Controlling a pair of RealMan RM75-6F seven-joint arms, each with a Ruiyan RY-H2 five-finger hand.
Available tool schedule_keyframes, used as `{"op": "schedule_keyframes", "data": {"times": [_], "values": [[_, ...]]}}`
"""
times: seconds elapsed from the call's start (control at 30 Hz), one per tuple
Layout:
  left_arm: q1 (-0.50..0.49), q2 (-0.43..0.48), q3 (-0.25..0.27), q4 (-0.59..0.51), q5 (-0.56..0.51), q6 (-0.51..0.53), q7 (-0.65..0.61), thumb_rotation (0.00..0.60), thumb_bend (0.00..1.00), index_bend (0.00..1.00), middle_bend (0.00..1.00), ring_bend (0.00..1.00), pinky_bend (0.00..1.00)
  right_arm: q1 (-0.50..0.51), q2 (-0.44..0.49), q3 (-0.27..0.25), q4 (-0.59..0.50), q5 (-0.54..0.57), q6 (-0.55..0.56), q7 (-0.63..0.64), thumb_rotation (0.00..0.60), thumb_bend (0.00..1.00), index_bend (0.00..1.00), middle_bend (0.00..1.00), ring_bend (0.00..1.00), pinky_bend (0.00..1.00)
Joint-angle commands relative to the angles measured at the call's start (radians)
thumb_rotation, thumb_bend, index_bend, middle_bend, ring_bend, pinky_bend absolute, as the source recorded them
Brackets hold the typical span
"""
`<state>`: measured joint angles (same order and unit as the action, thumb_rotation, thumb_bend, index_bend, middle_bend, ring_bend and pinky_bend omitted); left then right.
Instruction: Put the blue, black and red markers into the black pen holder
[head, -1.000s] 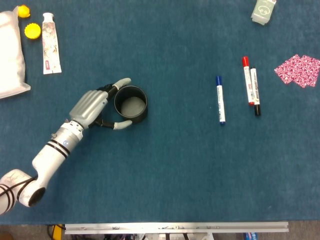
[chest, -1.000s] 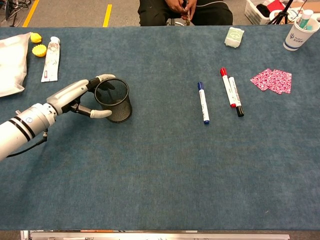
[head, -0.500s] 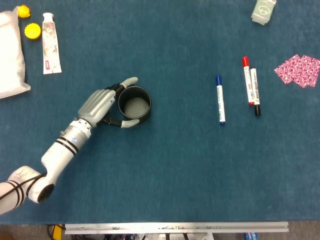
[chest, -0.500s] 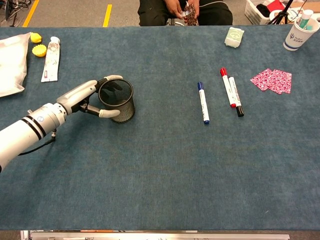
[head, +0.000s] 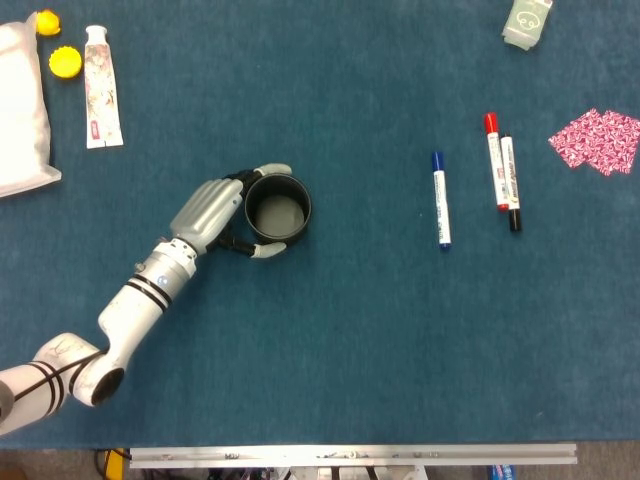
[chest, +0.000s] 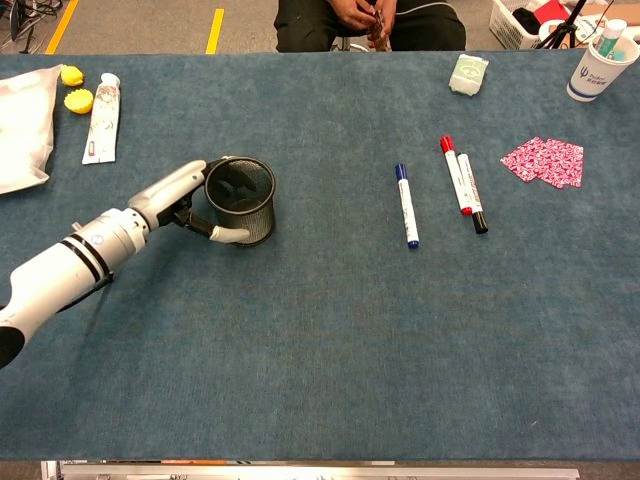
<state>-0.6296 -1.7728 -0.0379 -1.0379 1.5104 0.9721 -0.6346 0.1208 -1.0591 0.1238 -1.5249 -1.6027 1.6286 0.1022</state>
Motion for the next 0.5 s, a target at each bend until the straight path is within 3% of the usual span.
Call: {"op": "schedule_keyframes", "data": {"times": [0.03,0.27,0.5], "values": [[-0.001,-0.006,-0.002,0.0,0.0,0.006,-0.013,0.6,0.14,0.26,0.36,0.29,0.25,0.001,0.001,-0.001,0.0,-0.002,-0.001,0.002,0.6,0.32,0.46,0.41,0.29,0.32],[0.003,0.046,-0.012,-0.078,0.003,0.035,-0.075,0.6,0.14,0.29,0.42,0.34,0.28,0.019,0.016,-0.011,-0.017,-0.024,-0.031,0.002,0.6,0.32,0.46,0.41,0.29,0.32],[0.014,0.205,-0.025,-0.278,-0.017,0.045,-0.052,0.6,0.14,0.28,0.42,0.34,0.28,0.096,0.05,-0.037,-0.073,-0.074,-0.167,-0.032,0.6,0.32,0.47,0.41,0.29,0.32]]}}
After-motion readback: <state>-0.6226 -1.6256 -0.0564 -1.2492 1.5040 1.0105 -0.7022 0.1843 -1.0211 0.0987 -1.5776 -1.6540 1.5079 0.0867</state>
